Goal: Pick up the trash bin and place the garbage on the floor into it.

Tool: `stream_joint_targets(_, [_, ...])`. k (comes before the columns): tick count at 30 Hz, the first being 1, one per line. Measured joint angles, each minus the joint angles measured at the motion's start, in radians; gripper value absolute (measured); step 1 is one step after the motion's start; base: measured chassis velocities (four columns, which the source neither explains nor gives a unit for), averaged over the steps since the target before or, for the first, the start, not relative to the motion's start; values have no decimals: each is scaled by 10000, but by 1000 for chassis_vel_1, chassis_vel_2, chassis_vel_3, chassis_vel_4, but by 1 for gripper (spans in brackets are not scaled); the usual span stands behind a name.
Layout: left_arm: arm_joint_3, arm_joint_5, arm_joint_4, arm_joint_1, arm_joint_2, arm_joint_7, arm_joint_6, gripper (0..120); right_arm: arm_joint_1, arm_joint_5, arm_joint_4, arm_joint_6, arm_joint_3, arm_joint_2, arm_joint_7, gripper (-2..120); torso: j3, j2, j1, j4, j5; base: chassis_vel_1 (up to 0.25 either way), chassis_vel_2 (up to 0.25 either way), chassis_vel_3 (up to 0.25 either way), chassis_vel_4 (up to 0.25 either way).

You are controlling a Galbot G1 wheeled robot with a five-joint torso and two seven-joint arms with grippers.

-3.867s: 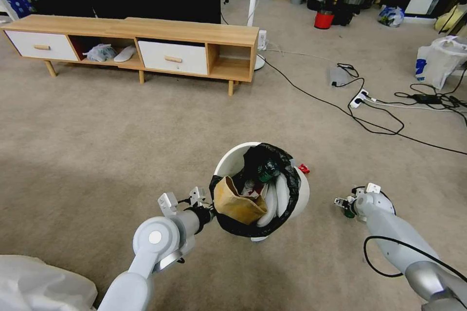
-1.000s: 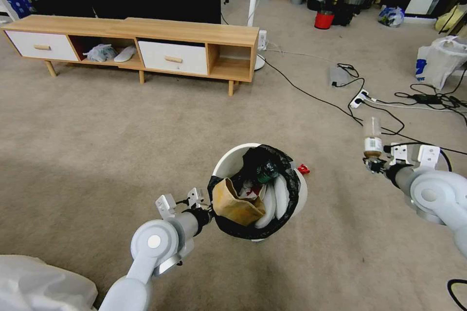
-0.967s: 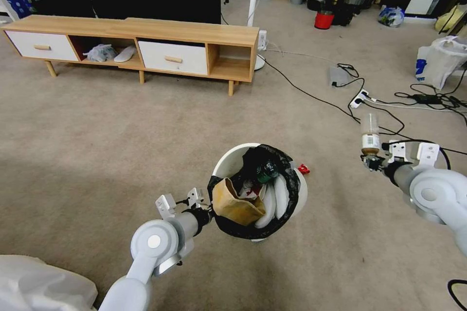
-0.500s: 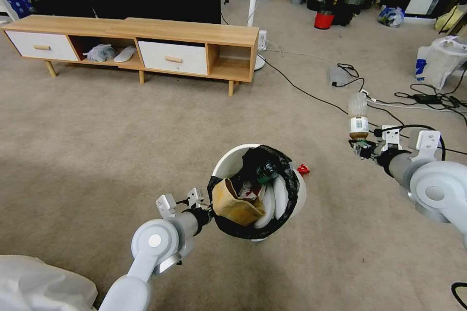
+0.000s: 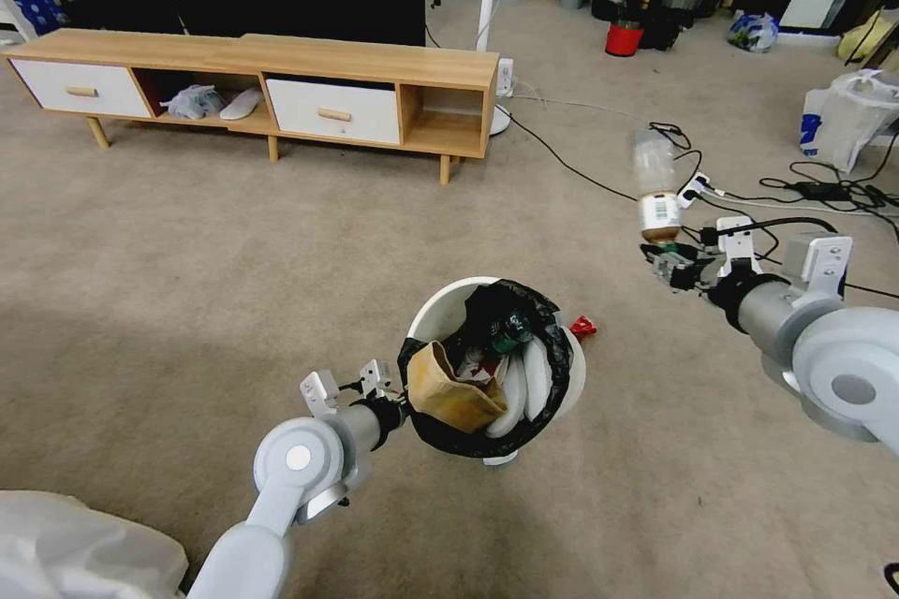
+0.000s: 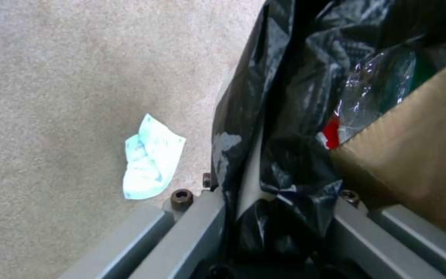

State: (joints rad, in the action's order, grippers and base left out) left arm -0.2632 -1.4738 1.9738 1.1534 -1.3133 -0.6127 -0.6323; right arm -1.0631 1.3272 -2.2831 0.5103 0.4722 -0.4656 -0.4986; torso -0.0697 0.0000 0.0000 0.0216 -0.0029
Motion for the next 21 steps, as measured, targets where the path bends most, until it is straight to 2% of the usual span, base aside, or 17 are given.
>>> stream_joint_targets(10, [267, -451, -48, -458, -74, -445, 56, 0, -252, 22, -1310, -276, -224, 321, 662, 35, 0, 0, 0, -1, 0, 0, 0, 0, 0])
stream_joint_targets(21, [341, -633, -3, -625, -73, -598, 66, 0, -688, -251, -1701, -276, -370, 415, 1025, 35, 0, 0, 0, 0, 0, 0, 0, 0, 0])
